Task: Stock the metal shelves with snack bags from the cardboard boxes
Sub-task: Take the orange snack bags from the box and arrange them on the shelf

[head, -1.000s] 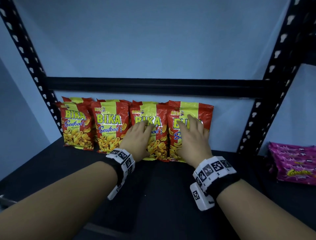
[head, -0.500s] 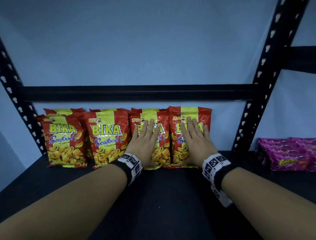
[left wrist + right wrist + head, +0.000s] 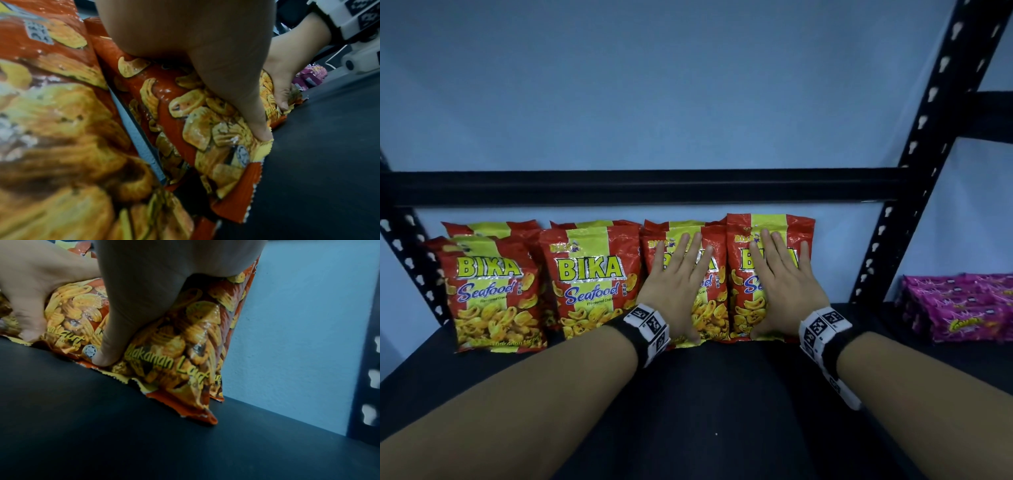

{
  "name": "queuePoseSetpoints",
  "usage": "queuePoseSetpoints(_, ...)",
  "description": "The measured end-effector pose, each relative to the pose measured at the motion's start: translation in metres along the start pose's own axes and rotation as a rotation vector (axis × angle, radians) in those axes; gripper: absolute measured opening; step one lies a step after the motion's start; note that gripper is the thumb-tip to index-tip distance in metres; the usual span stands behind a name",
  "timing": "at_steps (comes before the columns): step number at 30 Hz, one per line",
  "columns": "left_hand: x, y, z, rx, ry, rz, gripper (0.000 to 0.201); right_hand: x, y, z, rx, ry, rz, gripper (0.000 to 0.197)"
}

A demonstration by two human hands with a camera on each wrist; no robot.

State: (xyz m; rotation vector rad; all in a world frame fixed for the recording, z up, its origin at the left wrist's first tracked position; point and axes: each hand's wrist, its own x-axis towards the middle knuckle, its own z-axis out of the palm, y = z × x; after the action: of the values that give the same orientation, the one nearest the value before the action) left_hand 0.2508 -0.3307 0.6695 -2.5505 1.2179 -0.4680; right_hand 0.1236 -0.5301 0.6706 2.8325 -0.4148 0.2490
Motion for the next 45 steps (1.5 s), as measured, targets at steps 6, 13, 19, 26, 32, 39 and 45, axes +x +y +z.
queuePoseSetpoints(6, -0.005, 0.001, -0.010, 0.002, -0.021, -0.003, 0.174, -0.003, -0.003, -0.008, -0.019, -0.035, 0.012, 0.177)
queuePoseSetpoints(13, -0.033, -0.006, -0.014, -0.048, 0.033, 0.025, 0.166, -0.017, -0.017, -0.023, 0.072, 0.005, -0.002, 0.167)
queuePoseSetpoints(19, -0.080, -0.050, -0.010, -0.135, 0.060, 0.010, 0.149, -0.020, -0.070, -0.036, 0.179, 0.056, -0.120, 0.144)
queuePoseSetpoints(26, -0.114, -0.106, 0.012, -0.131, 0.026, -0.081, 0.144, -0.001, -0.136, -0.041, 0.165, 0.033, -0.209, 0.141)
queuePoseSetpoints(32, -0.101, -0.108, 0.026, -0.120, -0.006, -0.093, 0.151, 0.009, -0.152, -0.033, 0.104, -0.011, -0.128, 0.154)
queuePoseSetpoints(39, -0.089, -0.117, 0.038, -0.045, 0.030, -0.073, 0.152, 0.021, -0.145, -0.029, 0.094, -0.047, -0.096, 0.159)
queuePoseSetpoints(45, -0.082, -0.125, 0.046, -0.026, 0.071, -0.047, 0.155, 0.027, -0.139, -0.026, 0.080, -0.022, -0.108, 0.163)
